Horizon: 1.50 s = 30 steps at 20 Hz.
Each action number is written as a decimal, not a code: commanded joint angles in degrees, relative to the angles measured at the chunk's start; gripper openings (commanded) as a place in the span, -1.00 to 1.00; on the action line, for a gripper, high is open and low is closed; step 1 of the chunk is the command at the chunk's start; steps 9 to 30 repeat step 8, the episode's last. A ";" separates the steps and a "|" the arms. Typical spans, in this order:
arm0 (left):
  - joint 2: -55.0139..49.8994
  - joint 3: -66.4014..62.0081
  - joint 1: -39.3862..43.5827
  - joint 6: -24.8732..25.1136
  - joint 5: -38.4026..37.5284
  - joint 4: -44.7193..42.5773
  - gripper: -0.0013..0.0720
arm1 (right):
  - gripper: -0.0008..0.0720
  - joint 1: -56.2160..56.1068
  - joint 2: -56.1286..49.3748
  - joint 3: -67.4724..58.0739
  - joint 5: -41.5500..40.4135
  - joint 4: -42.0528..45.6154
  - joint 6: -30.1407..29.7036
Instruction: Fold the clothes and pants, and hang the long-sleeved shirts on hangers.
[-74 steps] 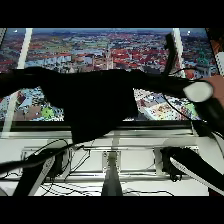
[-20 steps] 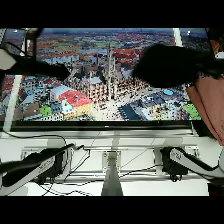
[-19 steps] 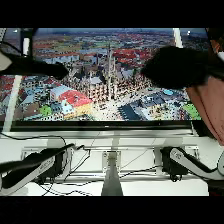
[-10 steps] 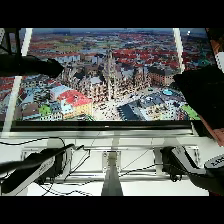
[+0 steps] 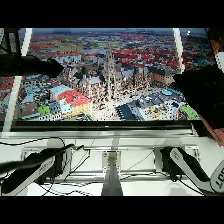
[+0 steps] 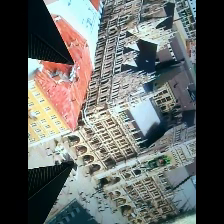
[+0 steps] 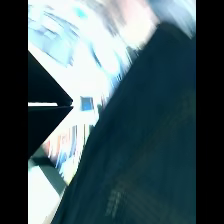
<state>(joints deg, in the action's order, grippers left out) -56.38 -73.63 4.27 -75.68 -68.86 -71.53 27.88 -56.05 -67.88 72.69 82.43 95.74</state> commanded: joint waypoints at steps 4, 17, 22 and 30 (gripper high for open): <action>0.04 -0.04 -0.04 0.00 0.02 0.00 0.91 | -0.88 -34.45 0.04 0.07 -9.64 5.07 -6.62; 0.04 -0.04 -0.04 0.00 0.02 0.00 0.91 | -0.88 -38.27 0.04 0.07 -14.14 4.57 -6.62; 0.04 -0.04 -0.04 0.00 0.02 0.00 0.91 | -0.88 -38.27 0.04 0.07 -14.14 4.57 -6.62; 0.04 -0.04 -0.04 0.00 0.02 0.00 0.91 | -0.88 -38.27 0.04 0.07 -14.14 4.57 -6.62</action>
